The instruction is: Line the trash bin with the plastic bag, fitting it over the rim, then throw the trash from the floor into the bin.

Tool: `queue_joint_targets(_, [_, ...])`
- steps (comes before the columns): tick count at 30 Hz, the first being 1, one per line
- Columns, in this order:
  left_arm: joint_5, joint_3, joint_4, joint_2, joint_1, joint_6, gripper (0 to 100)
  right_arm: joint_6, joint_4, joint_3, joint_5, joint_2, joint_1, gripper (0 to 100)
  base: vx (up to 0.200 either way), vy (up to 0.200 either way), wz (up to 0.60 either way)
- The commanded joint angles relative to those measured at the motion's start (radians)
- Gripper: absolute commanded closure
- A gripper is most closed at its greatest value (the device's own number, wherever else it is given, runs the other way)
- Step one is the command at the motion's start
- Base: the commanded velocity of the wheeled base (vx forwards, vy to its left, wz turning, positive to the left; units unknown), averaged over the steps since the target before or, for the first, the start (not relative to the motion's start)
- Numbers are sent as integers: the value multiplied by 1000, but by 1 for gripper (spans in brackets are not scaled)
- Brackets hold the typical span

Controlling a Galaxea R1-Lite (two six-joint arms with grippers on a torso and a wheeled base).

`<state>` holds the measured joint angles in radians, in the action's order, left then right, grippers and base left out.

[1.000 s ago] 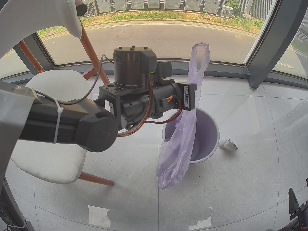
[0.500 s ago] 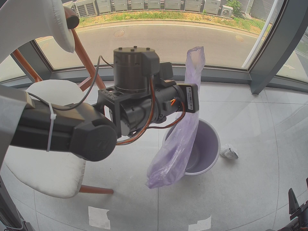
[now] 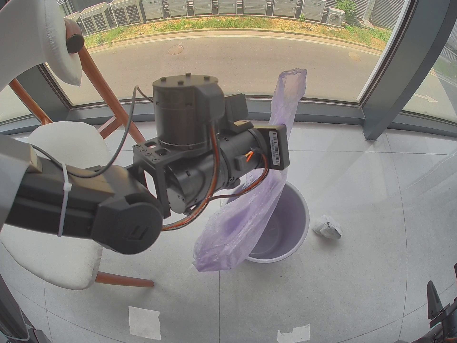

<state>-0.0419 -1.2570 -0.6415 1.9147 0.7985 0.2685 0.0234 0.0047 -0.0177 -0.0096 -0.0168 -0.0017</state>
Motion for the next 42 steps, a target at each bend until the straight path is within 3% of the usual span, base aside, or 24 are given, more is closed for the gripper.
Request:
queue_joint_targets(1, [-32, 7, 0, 0, 11, 3, 100, 3, 0, 18, 2, 17, 2, 0, 0, 0, 0])
queue_joint_targets(8, [-27, 42, -1, -2, 70, 8, 100, -59, -6, 1, -38, 15, 2, 0, 0, 0, 0])
queue_joint_targets(11, [-21, 61, 2, -8, 91, 6, 100, 20, -49, -136, 17, -71, 14, 0, 0, 0, 0])
queue_joint_targets(12, [-21, 67, 0, -8, 110, 6, 100, 30, -121, -136, 51, -198, 34, 0, 0, 0, 0])
queue_joint_targets(13, [-21, 74, -1, -8, 114, 6, 100, 1, -121, -122, 51, -224, 43, 0, 0, 0, 0])
queue_joint_targets(15, [-24, 120, -3, -16, 126, 6, 100, -165, -98, -143, 66, -324, 58, 0, 0, 0, 0])
queue_joint_targets(17, [-27, 179, -6, -31, 114, -5, 100, -303, -94, -240, 123, -453, 91, 0, 0, 0, 0])
queue_joint_targets(22, [-36, 217, -4, -46, 74, -8, 100, -505, -97, -493, 272, -747, 109, 0, 0, 0, 0])
queue_joint_targets(24, [-36, 215, -9, -49, 68, -8, 100, -536, -94, -574, 310, -848, 109, 0, 0, 0, 0])
queue_joint_targets(30, [-39, 220, -10, -71, 65, -8, 100, -519, -115, -642, 326, -1057, 109, 0, 0, 0, 0])
queue_joint_targets(42, [-35, 223, -10, -108, 65, -25, 100, -453, -525, -686, 323, -1542, 109, 0, 0, 0, 0])
